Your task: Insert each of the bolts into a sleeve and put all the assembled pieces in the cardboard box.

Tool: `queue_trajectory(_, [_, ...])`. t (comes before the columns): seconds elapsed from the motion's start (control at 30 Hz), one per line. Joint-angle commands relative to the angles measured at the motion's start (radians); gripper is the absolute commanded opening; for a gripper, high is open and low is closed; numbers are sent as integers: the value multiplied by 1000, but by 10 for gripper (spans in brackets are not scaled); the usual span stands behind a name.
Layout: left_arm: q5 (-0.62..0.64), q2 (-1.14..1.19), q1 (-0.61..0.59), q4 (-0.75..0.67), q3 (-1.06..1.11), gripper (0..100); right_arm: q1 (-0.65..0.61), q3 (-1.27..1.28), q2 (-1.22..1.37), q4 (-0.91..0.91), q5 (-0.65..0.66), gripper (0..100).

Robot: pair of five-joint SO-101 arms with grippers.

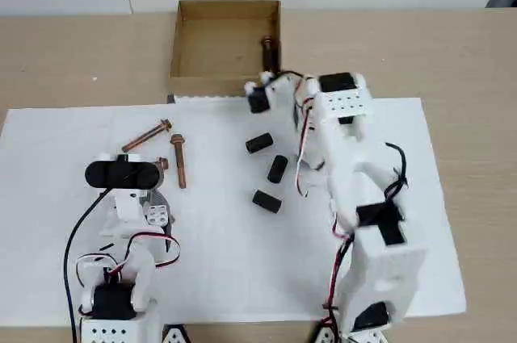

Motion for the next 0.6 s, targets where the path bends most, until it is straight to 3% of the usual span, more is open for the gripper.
queue_trajectory(0.0, [-6,-11,-3,-23,-5,6,-15,-17,-137,67,-40,4])
queue_trajectory(0.17, [-6,-11,2,-23,-5,6,-12,-11,-217,189,-149,4])
queue_trajectory(0.33, [-8,-11,2,-23,-5,6,7,34,-404,197,-267,4])
queue_trajectory(0.57, [-38,-5,2,-18,-18,6,12,267,-746,200,-284,3])
